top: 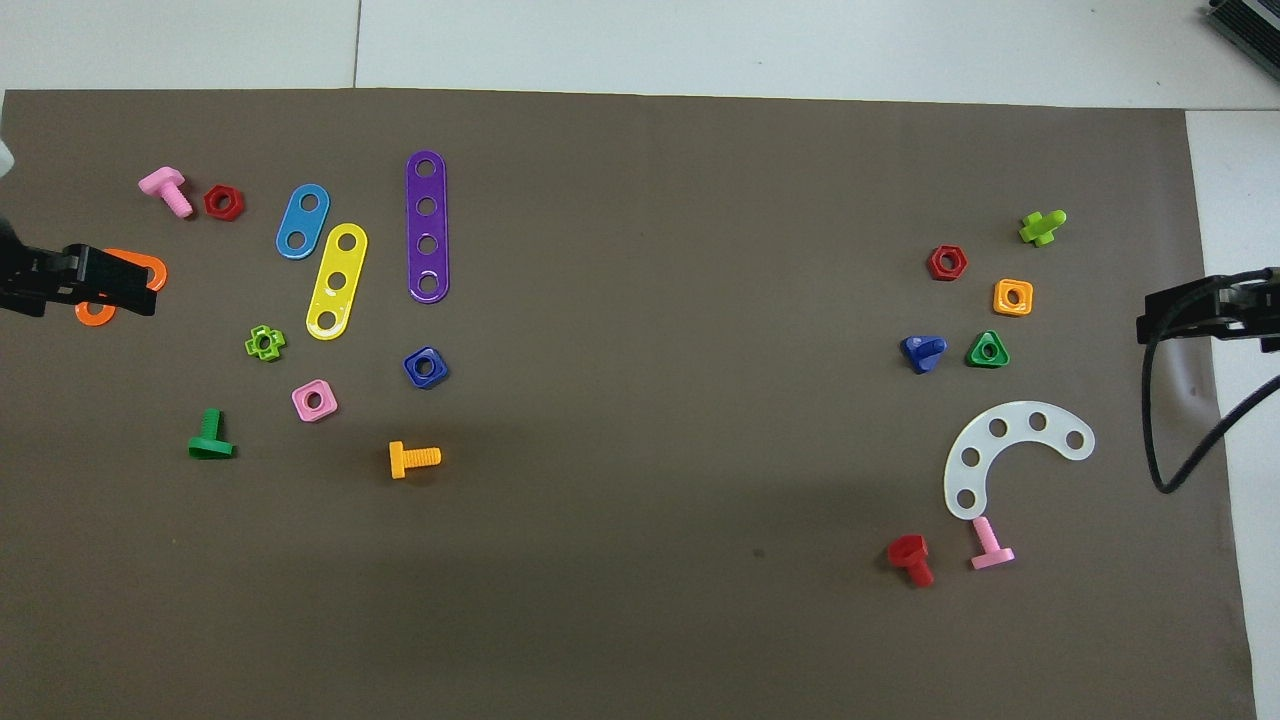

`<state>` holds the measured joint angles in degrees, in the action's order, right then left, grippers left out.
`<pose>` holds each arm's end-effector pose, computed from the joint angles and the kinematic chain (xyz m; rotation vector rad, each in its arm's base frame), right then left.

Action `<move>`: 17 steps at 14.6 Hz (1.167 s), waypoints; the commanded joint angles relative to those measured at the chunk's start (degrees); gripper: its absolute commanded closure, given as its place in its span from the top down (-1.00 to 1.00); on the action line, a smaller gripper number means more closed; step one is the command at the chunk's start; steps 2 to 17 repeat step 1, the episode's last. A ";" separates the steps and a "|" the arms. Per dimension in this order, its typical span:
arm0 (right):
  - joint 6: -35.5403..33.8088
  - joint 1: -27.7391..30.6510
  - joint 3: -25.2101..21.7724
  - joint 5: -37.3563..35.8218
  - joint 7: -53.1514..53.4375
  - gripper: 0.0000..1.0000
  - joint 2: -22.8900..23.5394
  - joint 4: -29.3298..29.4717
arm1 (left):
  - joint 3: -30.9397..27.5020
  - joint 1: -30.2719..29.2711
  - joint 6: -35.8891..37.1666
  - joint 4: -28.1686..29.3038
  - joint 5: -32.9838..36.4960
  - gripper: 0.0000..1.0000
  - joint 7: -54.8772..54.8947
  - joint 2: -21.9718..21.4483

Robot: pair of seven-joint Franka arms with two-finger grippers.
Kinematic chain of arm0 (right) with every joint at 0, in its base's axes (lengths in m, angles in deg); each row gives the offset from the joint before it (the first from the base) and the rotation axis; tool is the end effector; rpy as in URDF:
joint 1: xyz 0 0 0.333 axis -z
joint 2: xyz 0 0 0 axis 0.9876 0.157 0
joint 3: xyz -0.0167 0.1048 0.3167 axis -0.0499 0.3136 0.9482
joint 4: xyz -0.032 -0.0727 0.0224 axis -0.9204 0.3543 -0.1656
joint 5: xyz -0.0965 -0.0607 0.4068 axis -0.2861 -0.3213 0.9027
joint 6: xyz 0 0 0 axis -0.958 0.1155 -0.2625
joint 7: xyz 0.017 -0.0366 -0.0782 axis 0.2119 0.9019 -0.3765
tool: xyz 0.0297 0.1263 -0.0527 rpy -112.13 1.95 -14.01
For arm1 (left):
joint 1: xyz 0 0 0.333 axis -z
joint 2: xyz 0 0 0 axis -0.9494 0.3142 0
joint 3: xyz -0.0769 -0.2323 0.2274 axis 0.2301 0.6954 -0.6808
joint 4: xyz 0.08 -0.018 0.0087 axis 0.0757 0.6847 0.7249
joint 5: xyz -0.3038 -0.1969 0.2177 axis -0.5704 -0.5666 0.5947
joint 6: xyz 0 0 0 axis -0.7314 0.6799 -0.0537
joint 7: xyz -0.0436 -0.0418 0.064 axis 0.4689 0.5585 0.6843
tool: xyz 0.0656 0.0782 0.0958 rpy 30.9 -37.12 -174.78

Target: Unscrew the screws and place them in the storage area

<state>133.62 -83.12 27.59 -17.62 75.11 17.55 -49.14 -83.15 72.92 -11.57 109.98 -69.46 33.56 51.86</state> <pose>0.5739 -0.0238 0.6254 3.0927 -0.1477 -0.0150 0.6117 -0.0018 0.5757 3.1190 -0.0933 -0.0486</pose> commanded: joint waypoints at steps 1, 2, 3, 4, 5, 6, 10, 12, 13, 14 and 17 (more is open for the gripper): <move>-0.70 0.13 0.23 0.90 1.06 1.00 -1.14 -1.25 | -0.28 0.26 0.15 2.09 -0.86 1.00 0.86 -1.87; -0.70 0.13 0.23 0.90 1.06 1.00 -1.14 -1.25 | -0.28 0.26 0.15 2.09 -0.86 1.00 0.86 -1.87; -0.70 0.13 0.23 0.90 1.06 1.00 -1.14 -1.25 | -0.28 0.26 0.15 2.09 -0.86 1.00 0.86 -1.87; -0.70 0.13 0.23 0.90 1.06 1.00 -1.14 -1.25 | -0.28 0.26 0.15 2.09 -0.86 1.00 0.86 -1.87; -0.70 0.13 0.23 0.90 1.06 1.00 -1.14 -1.25 | -0.28 0.26 0.15 2.09 -0.86 1.00 0.86 -1.87; -0.70 0.13 0.23 0.90 1.06 1.00 -1.14 -1.25 | -0.28 0.26 0.15 2.09 -0.86 1.00 0.86 -1.87; -0.70 0.13 0.23 0.90 1.06 1.00 -1.14 -1.25 | -0.28 0.26 0.15 2.09 -0.86 1.00 0.86 -1.87; -0.70 0.13 0.23 0.90 1.06 1.00 -1.14 -1.25 | -0.28 0.26 0.15 2.09 -0.86 1.00 0.86 -1.87; -0.70 0.13 0.23 0.90 1.06 1.00 -1.14 -1.25 | -0.28 0.26 0.15 2.09 -0.86 1.00 0.86 -1.87; -0.70 0.13 0.23 0.90 1.06 1.00 -1.14 -1.25 | -0.28 0.26 0.15 2.09 -0.86 1.00 0.86 -1.87; -0.70 0.13 0.23 0.90 1.06 1.00 -1.14 -1.25 | -0.28 0.26 0.15 2.09 -0.86 1.00 0.86 -1.87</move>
